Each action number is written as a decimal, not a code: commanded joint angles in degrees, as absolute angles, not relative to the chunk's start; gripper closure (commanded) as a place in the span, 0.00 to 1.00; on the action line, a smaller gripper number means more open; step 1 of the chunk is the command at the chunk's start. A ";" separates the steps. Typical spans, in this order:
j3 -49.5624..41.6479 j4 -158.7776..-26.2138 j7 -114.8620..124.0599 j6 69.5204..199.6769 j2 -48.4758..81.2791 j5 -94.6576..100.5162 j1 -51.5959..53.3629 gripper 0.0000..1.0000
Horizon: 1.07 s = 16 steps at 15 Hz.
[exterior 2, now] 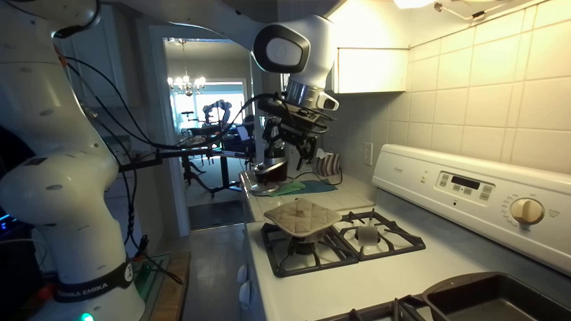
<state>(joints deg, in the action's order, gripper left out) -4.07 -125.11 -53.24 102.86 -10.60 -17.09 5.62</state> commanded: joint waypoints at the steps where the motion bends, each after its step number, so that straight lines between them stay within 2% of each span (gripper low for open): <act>1: -2.65 -125.21 -58.82 106.75 -7.57 -20.06 5.70 0.00; 10: 2.51 -126.36 -66.83 120.11 -3.58 -20.02 6.40 0.00; 11: 1.81 -124.79 -68.81 116.39 -3.15 -24.18 5.93 0.00; 12: 2.66 -125.68 -65.38 117.69 -3.66 -19.72 6.00 0.00; 16: 2.39 -125.57 -67.15 117.51 -3.56 -22.41 5.73 0.00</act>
<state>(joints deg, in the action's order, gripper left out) 2.01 -125.69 -67.21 117.68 -3.56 -22.43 6.12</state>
